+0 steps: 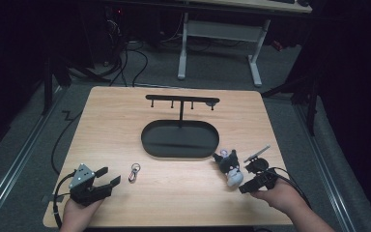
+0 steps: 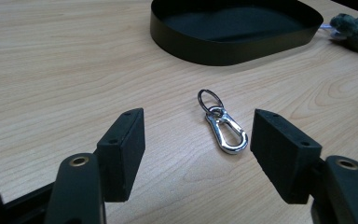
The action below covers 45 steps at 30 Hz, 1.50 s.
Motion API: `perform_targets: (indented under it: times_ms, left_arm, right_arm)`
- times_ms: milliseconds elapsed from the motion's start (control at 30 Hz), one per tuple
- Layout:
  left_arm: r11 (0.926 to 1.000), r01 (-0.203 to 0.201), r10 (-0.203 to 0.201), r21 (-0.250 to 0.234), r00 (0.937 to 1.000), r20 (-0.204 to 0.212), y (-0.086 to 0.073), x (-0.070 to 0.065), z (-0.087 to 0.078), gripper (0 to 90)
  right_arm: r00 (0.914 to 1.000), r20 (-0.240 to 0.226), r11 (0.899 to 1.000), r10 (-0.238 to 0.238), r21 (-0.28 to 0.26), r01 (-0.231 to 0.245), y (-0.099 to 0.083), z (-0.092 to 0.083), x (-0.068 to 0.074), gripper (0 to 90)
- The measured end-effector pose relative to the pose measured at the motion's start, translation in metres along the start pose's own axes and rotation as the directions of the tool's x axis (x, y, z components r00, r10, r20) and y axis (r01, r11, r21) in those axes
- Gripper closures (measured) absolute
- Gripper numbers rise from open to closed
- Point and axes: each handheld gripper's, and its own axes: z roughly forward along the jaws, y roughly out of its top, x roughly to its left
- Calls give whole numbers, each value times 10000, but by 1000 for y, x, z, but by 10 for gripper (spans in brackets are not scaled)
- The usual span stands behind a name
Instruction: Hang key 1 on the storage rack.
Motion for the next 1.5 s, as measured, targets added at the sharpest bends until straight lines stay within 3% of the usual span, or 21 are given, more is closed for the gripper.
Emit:
perform_targets:
  times_ms: [233,800,1167,1500]
  left_arm:
    - [10000,-49,49,-37,10000,59,0,-1,0,361]
    - [9999,-100,101,-73,9999,121,0,0,-1,361]
    - [9998,-182,183,-43,9997,190,0,0,-1,363]
    - [9998,-205,205,16,9996,200,0,0,0,363]
  right_arm:
    - [10000,-1,10000,77,-44,-77,14,-2,7,160]
    - [9996,-98,9995,249,200,-247,47,26,14,160]
    - [9974,-124,9973,706,201,-704,50,42,9,315]
    - [9982,-77,9981,598,147,-597,48,42,10,458]
